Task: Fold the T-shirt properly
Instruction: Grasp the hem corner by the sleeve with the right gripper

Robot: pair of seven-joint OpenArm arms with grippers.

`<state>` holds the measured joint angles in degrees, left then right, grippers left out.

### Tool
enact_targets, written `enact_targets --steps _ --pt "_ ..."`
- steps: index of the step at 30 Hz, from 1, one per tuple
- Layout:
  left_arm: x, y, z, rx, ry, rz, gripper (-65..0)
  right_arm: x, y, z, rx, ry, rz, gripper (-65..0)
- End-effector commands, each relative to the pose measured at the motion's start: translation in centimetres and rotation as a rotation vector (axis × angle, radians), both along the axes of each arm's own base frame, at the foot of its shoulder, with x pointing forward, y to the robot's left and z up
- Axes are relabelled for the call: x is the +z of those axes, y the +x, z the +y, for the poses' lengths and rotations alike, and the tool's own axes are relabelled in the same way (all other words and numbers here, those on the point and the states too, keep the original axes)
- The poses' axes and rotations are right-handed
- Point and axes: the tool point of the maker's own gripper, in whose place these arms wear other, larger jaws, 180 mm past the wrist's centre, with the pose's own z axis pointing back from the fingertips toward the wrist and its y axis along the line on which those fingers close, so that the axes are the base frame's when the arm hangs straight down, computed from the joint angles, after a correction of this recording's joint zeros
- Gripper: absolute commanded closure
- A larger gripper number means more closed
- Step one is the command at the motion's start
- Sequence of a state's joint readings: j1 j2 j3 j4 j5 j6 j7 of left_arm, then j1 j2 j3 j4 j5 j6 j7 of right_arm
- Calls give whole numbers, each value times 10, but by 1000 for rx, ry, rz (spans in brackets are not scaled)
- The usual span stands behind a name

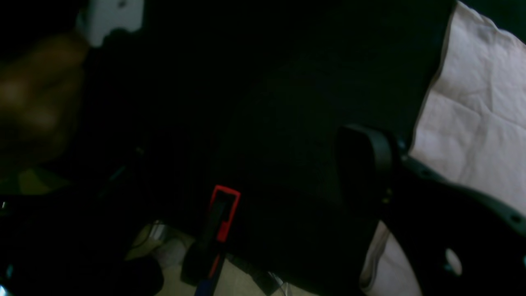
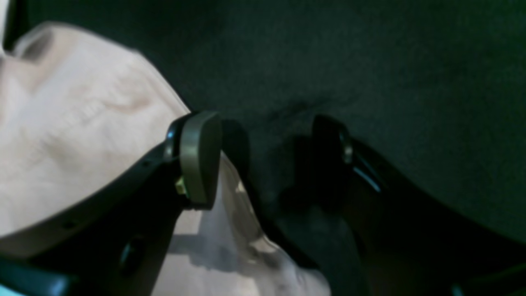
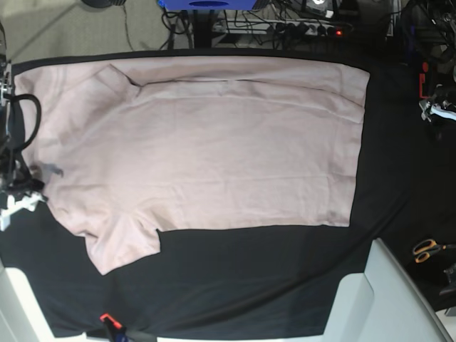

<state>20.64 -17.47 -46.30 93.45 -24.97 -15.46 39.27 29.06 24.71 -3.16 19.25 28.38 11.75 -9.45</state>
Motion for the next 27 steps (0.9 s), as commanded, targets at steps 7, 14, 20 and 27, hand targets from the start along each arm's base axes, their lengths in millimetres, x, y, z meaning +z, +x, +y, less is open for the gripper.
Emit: enact_targets --steps 7,14,20,27 --pt "12 5 5 -7 30 -27 -540 17 23 5 19 -3 -60 -336" --pt "11 5 6 -6 29 -28 -540 -3 3 6 3 10 2 -332" --pt "12 6 6 -6 29 -31 -540 -15 -6 19 15 28 24 -324" --pt "12 5 6 -6 29 -29 -540 -15 -5 19 7 28 20 0"
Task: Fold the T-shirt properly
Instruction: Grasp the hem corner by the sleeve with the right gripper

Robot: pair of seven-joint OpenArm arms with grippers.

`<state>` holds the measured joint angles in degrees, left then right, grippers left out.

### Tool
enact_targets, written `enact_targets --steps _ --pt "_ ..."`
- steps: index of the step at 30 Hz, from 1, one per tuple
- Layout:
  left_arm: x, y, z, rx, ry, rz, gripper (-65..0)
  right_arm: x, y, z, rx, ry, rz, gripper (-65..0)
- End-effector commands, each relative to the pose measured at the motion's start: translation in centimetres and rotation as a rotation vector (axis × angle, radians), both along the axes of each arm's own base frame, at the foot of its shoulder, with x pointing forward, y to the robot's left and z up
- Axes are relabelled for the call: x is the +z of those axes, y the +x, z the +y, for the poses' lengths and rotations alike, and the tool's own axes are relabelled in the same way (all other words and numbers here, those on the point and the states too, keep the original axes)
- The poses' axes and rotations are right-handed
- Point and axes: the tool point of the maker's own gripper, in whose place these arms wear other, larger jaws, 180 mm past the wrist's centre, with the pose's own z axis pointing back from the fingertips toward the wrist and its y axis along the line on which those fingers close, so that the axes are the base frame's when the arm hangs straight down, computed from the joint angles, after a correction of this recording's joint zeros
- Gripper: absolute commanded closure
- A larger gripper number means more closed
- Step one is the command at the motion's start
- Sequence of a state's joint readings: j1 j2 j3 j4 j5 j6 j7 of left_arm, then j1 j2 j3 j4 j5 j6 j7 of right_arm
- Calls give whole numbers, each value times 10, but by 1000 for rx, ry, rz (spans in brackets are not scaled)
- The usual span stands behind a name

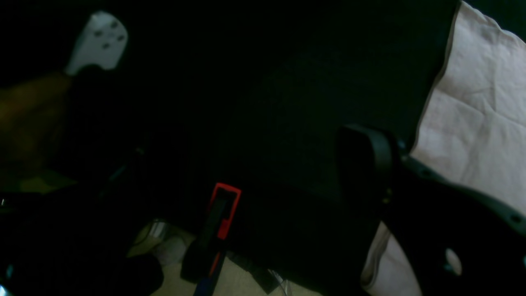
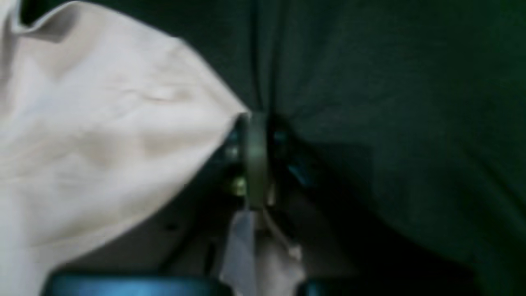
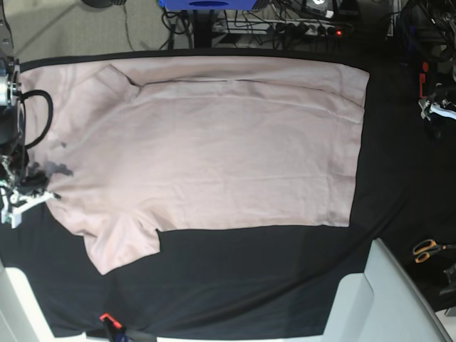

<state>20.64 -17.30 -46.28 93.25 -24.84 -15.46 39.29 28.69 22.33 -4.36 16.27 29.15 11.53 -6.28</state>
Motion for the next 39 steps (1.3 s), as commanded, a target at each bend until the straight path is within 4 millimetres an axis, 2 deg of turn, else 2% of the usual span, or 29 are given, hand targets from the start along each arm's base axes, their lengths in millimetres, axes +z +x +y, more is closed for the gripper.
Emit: enact_targets --steps 1,2,6,13,18,25,32,39 --pt "14 7 6 -9 32 -33 -540 4 2 -3 5 2 15 -6" --pt "14 7 6 -9 32 -33 -540 4 3 -3 4 2 13 -20" --pt "15 8 6 -9 32 -38 -540 13 12 0 19 -3 -20 0" --pt "15 9 6 -10 32 -41 -540 31 23 18 103 -4 -34 0" --pt "7 17 -10 -60 17 -22 -540 44 24 18 84 -54 -45 0" --pt "6 17 -11 -59 13 -24 -540 59 19 28 98 -70 -34 0" --pt "7 17 -10 -58 15 -25 -540 67 0 44 113 -66 -8 0" --pt "6 17 -10 -57 15 -24 -540 76 -33 39 24 15 -1 0"
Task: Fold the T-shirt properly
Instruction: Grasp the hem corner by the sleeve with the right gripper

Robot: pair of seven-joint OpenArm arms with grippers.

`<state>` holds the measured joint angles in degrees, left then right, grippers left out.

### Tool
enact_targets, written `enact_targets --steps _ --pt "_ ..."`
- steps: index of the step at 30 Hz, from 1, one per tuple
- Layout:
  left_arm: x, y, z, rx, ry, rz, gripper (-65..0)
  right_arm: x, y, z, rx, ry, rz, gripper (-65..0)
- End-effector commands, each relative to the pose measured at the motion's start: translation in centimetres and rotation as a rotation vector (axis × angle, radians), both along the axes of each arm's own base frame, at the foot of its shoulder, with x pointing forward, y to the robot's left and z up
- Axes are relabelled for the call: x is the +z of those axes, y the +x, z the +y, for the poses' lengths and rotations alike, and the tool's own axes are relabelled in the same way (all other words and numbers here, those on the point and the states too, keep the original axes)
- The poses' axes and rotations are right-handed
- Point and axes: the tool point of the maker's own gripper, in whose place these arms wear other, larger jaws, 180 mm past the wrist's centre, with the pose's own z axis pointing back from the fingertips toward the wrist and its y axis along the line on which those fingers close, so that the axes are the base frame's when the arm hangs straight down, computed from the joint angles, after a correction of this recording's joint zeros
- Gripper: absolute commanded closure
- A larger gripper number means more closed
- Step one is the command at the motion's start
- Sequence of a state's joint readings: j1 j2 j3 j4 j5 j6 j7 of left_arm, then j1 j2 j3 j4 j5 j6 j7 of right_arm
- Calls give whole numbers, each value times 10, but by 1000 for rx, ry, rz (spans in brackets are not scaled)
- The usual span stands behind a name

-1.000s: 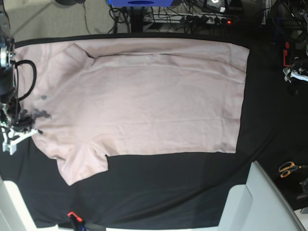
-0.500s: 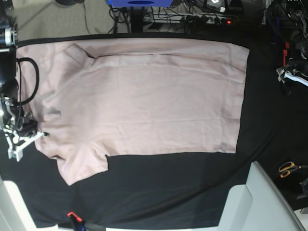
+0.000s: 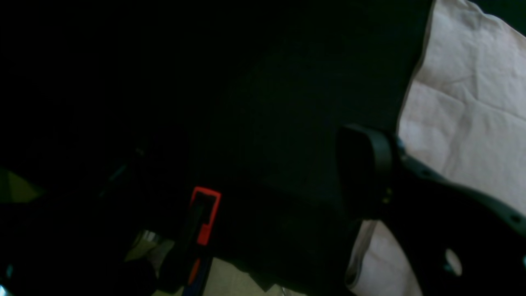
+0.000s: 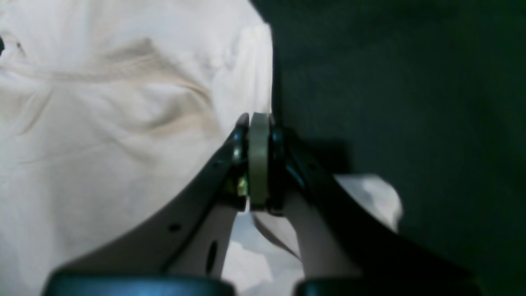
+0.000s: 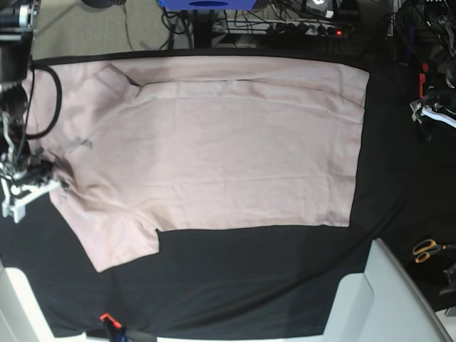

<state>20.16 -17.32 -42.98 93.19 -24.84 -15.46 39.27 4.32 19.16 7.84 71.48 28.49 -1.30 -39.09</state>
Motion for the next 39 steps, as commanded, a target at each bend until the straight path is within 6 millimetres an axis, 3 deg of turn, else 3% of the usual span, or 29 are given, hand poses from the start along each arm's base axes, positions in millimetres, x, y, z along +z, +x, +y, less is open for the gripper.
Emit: enact_targets --steps 1,11,13,16,19,23,28,33,39 --pt "14 6 7 -7 33 -36 -540 17 9 -7 0 -12 -49 0" --pt "14 7 6 -7 31 -37 -540 3 -21 17 -31 88 30 -5" --pt "14 7 6 -7 31 -37 -540 4 -24 18 -47 110 45 -53" --pt "14 7 6 -7 31 -37 -540 22 -14 17 -39 98 -9 -203" --pt "14 7 6 -7 31 -37 -540 40 3 16 -32 87 -62 -285" --pt "14 7 6 -7 31 -37 -540 48 31 6 -45 96 -75 -291" --pt "14 7 6 -7 32 -39 -540 28 58 -6 -82 146 -36 -290" --pt "14 5 8 -3 33 -37 -540 9 72 -2 -46 194 -8 -287" --pt "16 5 10 -1 38 -39 -540 -17 85 13 10 129 12 -287"
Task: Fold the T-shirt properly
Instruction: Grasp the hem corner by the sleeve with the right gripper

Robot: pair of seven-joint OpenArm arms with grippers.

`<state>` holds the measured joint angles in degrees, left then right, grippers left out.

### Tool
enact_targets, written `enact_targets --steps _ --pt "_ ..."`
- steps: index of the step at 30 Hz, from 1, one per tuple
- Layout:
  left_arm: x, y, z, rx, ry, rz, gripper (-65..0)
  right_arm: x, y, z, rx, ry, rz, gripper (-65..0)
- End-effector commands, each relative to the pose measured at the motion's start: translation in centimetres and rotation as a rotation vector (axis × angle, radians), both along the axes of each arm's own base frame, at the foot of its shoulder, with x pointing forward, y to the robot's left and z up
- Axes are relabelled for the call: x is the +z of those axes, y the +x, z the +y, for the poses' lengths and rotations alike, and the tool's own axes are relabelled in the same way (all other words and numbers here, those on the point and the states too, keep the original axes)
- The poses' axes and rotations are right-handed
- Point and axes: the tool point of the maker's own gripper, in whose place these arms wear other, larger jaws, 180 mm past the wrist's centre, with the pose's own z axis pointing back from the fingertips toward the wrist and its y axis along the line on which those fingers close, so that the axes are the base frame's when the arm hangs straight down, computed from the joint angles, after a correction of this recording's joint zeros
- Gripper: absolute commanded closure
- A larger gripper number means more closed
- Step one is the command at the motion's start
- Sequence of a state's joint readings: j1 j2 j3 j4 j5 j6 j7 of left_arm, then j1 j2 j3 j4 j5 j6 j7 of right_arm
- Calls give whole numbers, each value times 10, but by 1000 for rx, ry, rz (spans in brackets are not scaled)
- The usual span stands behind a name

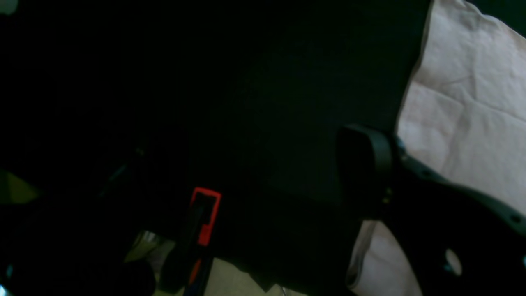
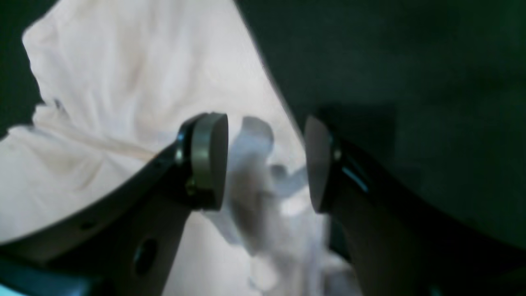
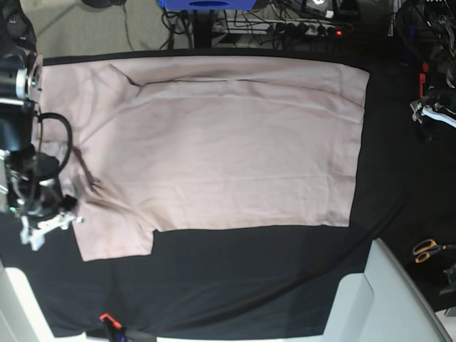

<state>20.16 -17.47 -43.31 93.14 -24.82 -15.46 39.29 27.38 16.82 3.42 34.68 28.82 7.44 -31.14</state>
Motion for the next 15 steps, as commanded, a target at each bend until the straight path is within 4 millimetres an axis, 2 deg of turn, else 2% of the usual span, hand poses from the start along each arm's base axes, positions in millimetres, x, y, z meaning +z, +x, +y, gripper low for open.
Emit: enact_targets --steps 1,4,7,12,15 --pt "14 5 7 -5 34 -36 -540 12 14 -13 -22 -24 -35 -287" --pt "14 4 8 -4 36 -34 -540 -4 9 -18 -53 -30 -12 -287" --pt "14 3 8 -4 36 -31 -540 -9 8 -19 -42 -55 -9 -287" --pt "14 3 8 -5 37 -32 -540 -4 15 -19 -23 -72 -19 -287" --pt "15 5 8 -5 37 -37 -540 0 14 -31 -34 -88 -22 -287"
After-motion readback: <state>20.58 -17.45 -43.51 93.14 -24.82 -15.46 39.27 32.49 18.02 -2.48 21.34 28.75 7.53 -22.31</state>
